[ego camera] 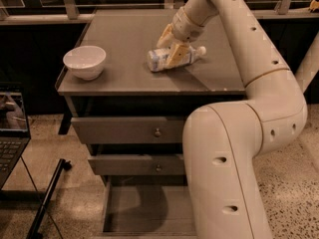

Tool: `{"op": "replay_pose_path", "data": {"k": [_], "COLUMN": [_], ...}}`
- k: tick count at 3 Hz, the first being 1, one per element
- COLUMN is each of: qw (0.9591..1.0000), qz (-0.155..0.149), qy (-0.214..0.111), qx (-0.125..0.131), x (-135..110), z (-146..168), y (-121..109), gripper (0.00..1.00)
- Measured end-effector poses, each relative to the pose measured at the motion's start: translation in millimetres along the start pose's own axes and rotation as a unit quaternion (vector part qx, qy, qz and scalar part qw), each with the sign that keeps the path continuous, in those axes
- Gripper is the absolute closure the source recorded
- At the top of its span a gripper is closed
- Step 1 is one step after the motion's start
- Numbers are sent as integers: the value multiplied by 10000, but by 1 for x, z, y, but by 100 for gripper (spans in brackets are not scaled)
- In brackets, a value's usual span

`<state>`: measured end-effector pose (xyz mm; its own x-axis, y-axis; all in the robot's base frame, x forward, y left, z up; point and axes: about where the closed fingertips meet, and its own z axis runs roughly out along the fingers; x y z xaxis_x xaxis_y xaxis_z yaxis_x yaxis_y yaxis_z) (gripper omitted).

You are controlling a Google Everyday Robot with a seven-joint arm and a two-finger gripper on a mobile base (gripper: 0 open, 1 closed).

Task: Place blue plastic bottle into bottom drawer

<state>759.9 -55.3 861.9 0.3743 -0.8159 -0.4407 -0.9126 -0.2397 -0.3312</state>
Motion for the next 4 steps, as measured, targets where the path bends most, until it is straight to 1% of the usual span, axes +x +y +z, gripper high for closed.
{"op": "replay_pose_path", "data": {"k": [2,3,4], "qw": [9999,9999,9997], "qz": [4,4,-9], "qy": [-25,-25,-42], "qx": [131,131,244], "x": [0,0,-4], "z": [9,9,4], "y": [-10,-10,-14], "gripper": [87,100,100]}}
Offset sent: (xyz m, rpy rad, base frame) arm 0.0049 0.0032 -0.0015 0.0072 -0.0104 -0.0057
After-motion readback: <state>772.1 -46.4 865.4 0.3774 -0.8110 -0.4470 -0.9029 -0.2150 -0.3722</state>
